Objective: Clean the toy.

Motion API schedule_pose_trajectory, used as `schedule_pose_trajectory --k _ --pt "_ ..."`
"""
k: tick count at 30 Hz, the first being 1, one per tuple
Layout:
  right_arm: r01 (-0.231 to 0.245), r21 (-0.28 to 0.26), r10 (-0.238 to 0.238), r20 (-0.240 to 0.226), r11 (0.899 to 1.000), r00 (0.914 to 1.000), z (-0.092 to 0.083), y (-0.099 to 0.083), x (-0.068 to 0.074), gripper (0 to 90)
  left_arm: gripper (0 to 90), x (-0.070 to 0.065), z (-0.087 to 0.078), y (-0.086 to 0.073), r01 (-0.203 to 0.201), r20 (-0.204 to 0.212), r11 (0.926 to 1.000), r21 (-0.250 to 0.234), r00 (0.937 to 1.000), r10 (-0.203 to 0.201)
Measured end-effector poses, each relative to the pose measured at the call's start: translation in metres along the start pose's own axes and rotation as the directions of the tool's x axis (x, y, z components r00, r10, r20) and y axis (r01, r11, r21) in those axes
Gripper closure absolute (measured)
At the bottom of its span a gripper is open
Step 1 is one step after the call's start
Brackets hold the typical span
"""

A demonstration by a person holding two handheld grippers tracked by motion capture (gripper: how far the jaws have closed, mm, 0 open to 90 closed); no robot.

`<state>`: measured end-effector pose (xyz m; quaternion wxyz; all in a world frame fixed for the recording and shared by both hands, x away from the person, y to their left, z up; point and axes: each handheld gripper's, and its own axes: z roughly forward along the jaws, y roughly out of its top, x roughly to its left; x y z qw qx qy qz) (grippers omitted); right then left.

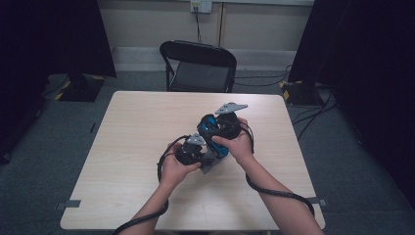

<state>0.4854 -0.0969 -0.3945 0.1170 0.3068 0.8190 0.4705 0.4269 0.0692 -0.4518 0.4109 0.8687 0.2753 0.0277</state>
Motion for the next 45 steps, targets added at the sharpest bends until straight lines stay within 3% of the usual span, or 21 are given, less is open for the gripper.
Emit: schedule_pose_trajectory --k 23,36,40,45 --pt "-0.016 -0.017 0.016 0.016 1.0 0.9997 -0.001 0.012 -0.005 25.9 72.7 -0.014 0.011 -0.002 -0.025 0.043 0.9995 0.019 0.9988 0.025" --pt "-0.039 -0.036 0.04 0.025 0.999 0.9989 -0.004 0.017 -0.015 25.9 72.6 -0.027 0.018 -0.001 -0.059 0.088 0.9979 0.026 0.9945 0.057" --pt "-0.048 -0.045 0.049 0.027 0.998 0.9984 -0.007 0.018 -0.019 25.9 72.5 -0.028 0.016 -0.001 -0.073 0.079 0.9966 0.039 0.9944 0.07" --pt "-0.047 -0.042 0.049 0.044 0.998 0.9978 -0.014 0.018 -0.025 25.9 72.5 -0.023 0.008 -0.008 -0.06 0.068 0.997 0.048 0.9961 0.057"
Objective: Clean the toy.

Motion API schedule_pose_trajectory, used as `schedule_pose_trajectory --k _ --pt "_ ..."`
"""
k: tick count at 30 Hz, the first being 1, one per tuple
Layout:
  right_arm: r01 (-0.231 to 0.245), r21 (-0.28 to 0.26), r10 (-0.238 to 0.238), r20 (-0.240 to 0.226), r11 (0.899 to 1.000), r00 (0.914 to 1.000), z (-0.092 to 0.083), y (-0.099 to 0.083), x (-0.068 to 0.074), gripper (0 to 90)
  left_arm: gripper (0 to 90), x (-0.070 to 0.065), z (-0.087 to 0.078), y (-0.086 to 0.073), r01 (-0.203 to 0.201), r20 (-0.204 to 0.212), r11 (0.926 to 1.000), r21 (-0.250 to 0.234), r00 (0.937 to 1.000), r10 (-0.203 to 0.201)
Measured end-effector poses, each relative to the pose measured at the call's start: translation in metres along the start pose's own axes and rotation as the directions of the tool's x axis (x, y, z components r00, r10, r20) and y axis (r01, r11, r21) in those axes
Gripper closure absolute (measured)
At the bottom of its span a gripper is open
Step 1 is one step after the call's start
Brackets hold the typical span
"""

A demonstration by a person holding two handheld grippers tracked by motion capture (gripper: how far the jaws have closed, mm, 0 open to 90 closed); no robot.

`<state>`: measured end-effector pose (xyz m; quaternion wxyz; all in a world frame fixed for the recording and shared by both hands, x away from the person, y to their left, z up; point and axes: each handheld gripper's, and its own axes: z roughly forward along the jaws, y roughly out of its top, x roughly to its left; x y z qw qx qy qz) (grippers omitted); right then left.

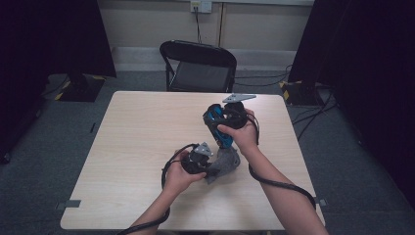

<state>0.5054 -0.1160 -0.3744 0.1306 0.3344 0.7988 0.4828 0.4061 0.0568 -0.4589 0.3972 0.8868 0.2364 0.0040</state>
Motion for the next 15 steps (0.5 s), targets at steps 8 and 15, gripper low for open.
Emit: schedule_pose_trajectory --k 8,15 --pt "-0.011 0.009 0.01 0.039 1.0 0.9992 -0.013 -0.006 -0.017 25.9 72.5 0.018 -0.027 -0.016 0.043 -0.05 0.9991 -0.002 0.9979 -0.043" --pt "-0.024 0.024 0.023 0.062 0.999 0.9978 -0.018 -0.016 -0.029 25.9 72.5 0.033 -0.048 -0.028 0.085 -0.108 0.9958 -0.035 0.9902 -0.088"
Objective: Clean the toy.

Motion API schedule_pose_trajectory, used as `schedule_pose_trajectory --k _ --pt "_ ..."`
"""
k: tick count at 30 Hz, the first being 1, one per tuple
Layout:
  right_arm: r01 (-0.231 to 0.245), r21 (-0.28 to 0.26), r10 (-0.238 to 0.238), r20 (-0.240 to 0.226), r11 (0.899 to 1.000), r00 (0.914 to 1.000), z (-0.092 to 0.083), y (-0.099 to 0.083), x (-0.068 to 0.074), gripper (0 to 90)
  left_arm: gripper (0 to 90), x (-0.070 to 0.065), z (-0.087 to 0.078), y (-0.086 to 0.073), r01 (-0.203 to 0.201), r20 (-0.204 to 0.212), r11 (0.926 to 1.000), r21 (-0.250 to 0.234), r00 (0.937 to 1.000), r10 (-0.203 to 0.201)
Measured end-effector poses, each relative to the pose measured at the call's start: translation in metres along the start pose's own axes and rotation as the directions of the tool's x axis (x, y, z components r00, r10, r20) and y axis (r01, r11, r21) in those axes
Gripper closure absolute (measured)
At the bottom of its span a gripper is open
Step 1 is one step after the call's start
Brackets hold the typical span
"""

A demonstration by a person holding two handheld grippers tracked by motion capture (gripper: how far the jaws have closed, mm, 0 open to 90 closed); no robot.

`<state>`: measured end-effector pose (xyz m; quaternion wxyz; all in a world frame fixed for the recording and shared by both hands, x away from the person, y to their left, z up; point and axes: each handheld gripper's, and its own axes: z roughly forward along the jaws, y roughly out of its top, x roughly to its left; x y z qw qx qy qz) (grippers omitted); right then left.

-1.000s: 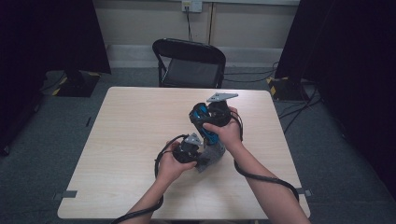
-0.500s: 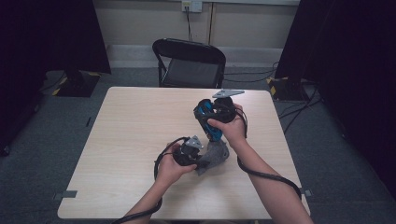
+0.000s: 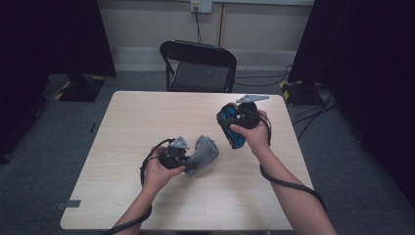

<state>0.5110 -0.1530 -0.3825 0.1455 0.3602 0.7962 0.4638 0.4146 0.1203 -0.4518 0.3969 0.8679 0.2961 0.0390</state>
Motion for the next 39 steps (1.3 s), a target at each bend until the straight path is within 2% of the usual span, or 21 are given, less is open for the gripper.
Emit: schedule_pose_trajectory --k 5,12,17,21,25,31,39 --pt "-0.004 0.022 0.004 0.01 1.0 0.9999 -0.004 -0.009 -0.007 25.9 72.5 0.012 -0.008 -0.005 0.029 -0.031 0.9995 -0.01 0.9991 -0.029" --pt "-0.01 0.044 0.008 0.026 0.999 0.9996 -0.009 -0.021 -0.016 25.9 72.5 0.024 -0.019 -0.007 0.048 -0.07 0.9986 -0.022 0.9963 -0.049" --pt "-0.02 0.056 0.019 0.032 0.998 0.9993 -0.013 -0.032 -0.023 25.9 72.5 0.032 -0.025 -0.009 0.067 -0.083 0.9968 -0.044 0.9941 -0.07" --pt "-0.036 0.065 0.033 0.042 0.997 0.9985 -0.016 -0.041 -0.029 25.9 72.5 0.037 -0.026 -0.01 0.076 -0.095 0.9958 -0.052 0.9922 -0.08" --pt "-0.044 0.081 0.04 0.055 0.996 0.9977 -0.018 -0.049 -0.034 25.9 72.5 0.043 -0.026 -0.012 0.077 -0.113 0.9962 -0.039 0.9903 -0.081" --pt "-0.045 0.119 0.037 0.065 0.992 0.9972 -0.016 -0.06 -0.039 25.9 72.5 0.051 -0.024 -0.017 0.097 -0.124 0.9944 -0.041 0.987 -0.102" --pt "-0.047 0.144 0.035 0.084 0.988 0.9958 -0.015 -0.068 -0.045 25.9 72.5 0.058 -0.025 -0.019 0.1 -0.138 0.9942 -0.041 0.9849 -0.104"
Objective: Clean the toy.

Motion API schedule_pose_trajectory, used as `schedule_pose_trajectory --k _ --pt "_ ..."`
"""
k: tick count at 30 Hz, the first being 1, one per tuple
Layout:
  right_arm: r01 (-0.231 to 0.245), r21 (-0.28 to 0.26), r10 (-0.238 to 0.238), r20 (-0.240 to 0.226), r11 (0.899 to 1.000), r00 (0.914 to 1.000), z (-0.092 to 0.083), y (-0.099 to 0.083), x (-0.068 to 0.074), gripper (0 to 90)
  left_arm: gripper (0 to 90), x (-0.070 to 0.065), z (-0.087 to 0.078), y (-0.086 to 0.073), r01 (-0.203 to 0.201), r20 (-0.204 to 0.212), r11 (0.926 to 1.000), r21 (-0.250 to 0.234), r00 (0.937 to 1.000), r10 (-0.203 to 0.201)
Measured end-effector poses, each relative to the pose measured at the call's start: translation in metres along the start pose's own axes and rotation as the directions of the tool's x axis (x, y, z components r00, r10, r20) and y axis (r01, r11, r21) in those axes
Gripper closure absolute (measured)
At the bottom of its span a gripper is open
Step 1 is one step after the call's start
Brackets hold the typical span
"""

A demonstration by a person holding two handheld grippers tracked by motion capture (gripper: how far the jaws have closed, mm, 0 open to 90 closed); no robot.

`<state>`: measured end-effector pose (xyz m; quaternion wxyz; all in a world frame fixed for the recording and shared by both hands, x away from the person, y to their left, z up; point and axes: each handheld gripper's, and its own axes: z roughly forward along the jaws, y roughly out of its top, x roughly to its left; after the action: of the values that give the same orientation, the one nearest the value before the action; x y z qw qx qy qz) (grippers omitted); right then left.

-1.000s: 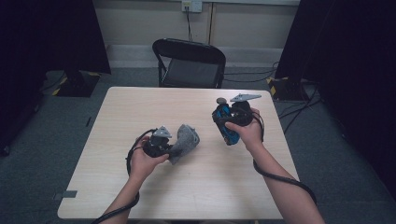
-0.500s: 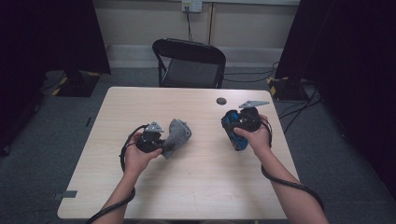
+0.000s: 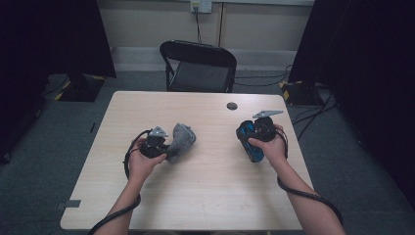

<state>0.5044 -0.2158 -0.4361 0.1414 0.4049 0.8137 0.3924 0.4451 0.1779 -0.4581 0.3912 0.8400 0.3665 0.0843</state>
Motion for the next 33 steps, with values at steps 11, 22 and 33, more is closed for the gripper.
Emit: schedule_pose_trajectory --k 11,22,33 --pt "0.002 0.042 -0.003 0.02 0.999 0.9998 0.007 -0.007 -0.007 25.9 72.5 0.01 0.0 -0.003 0.013 -0.015 0.9999 -0.008 0.9998 -0.013" --pt "-0.01 0.063 0.007 0.039 0.998 0.9992 0.015 -0.011 -0.014 25.8 72.5 0.018 0.0 -0.007 0.03 -0.034 0.9995 -0.01 0.999 -0.03" --pt "-0.017 0.062 0.014 0.049 0.998 0.9987 0.028 -0.017 -0.016 25.7 71.8 0.028 0.001 -0.015 0.049 -0.07 0.9988 -0.007 0.9963 -0.05"
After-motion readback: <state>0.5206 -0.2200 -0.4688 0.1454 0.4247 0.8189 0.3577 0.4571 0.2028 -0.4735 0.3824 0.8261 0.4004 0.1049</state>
